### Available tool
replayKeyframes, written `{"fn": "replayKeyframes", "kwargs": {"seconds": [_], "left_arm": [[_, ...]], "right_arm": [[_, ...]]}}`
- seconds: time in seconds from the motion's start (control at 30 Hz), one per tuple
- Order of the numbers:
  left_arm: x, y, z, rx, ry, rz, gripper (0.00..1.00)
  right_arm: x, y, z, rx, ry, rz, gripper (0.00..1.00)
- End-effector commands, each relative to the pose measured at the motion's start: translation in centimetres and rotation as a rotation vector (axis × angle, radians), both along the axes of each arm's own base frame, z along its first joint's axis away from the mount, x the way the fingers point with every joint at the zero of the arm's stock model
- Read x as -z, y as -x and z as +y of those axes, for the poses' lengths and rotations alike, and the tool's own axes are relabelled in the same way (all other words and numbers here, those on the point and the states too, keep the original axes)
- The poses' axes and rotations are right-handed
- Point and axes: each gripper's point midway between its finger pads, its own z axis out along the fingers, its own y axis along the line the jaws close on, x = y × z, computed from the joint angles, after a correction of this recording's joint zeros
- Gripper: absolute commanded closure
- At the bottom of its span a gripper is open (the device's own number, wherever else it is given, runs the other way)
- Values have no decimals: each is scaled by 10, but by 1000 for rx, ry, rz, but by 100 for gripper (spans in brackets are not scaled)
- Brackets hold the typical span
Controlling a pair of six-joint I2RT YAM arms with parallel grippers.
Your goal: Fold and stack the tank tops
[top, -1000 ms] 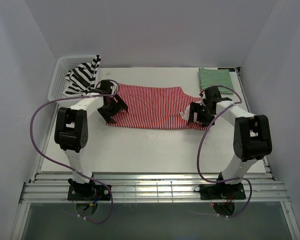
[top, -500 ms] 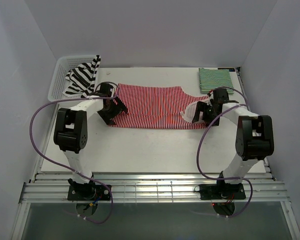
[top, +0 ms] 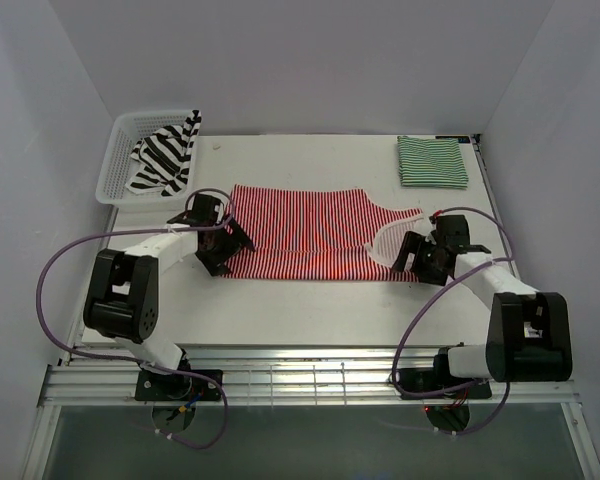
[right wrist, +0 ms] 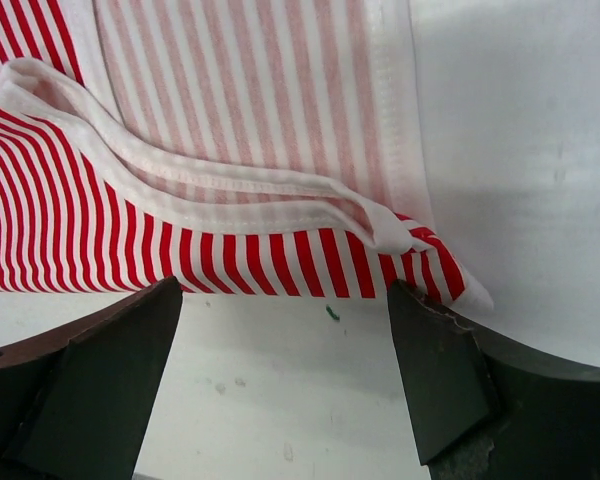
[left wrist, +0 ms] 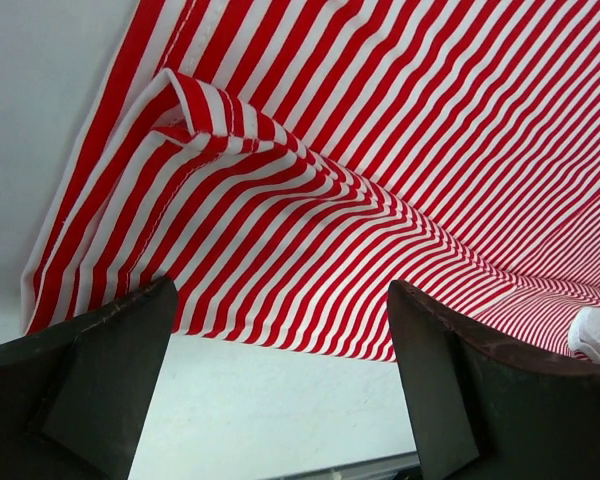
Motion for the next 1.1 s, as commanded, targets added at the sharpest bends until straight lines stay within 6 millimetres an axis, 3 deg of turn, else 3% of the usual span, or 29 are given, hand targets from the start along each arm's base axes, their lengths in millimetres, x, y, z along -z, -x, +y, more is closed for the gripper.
{"fn": "replayKeyframes", "kwargs": {"seconds": [0.0, 0.13, 0.23, 0.3, 0.33, 0.37, 0.43, 0.5, 0.53, 0.6, 0.63, 0.67, 0.7, 0.73, 0.77, 0.8, 0.83, 0.87, 0.9, 0.93, 0.97, 1.0, 1.07], "left_arm": [[20, 59, 10, 6, -41, 162, 2], [-4, 50, 3, 28, -14, 94, 2], [-26, 38, 1, 35, -12, 35, 2], [-48, 20, -2, 40, -10, -29, 2], [-55, 14, -1, 52, -17, -50, 2], [-74, -1, -3, 52, -21, -100, 2], [-83, -14, 4, 55, -76, -128, 2], [-104, -40, 12, 29, -139, -195, 2], [-99, -51, 15, 29, -164, -184, 2], [-111, -76, 21, 17, -202, -216, 2], [-109, -87, 25, 9, -209, -215, 2], [-92, -98, 26, 13, -221, -178, 2], [-104, -117, 26, 16, -219, -215, 2], [-102, -127, 29, 13, -229, -218, 2], [-83, -137, 32, 10, -253, -185, 2], [-82, -146, 33, 20, -270, -190, 2], [-94, -165, 33, 16, -279, -234, 2], [-77, -173, 34, 26, -295, -207, 2], [-74, -179, 34, 41, -306, -209, 2], [-84, -193, 32, 43, -307, -241, 2], [-79, -197, 35, 41, -325, -235, 2], [-63, -201, 38, 42, -338, -206, 2], [-61, -210, 42, 40, -351, -211, 2]], "right_arm": [[23, 70, -7, 52, 16, 217, 10], [2, 64, -9, 42, 30, 156, 10], [-25, 42, -7, 9, 25, 61, 10], [-41, 29, -4, -33, 21, 14, 10], [-59, 14, -2, -44, 19, -42, 10], [-68, 6, 0, -60, 16, -67, 10], [-100, -18, 5, -97, 10, -162, 10], [-116, -34, 16, -137, 9, -214, 10], [-135, -49, 22, -153, 12, -270, 10], [-138, -69, 37, -196, 20, -283, 10], [-142, -77, 42, -210, 24, -293, 10], [-146, -95, 51, -226, 27, -304, 10], [-148, -106, 53, -225, 40, -311, 10], [-151, -116, 57, -235, 44, -324, 10], [-153, -134, 64, -243, 49, -330, 10], [-154, -143, 66, -245, 58, -335, 10], [-155, -152, 68, -248, 63, -342, 10], [-155, -169, 73, -253, 68, -348, 10], [-154, -176, 75, -255, 75, -348, 10], [-154, -182, 78, -264, 79, -349, 10], [-140, -190, 79, -266, 88, -322, 10], [-147, -200, 81, -268, 91, -342, 10], [-129, -208, 84, -274, 97, -303, 10]]}}
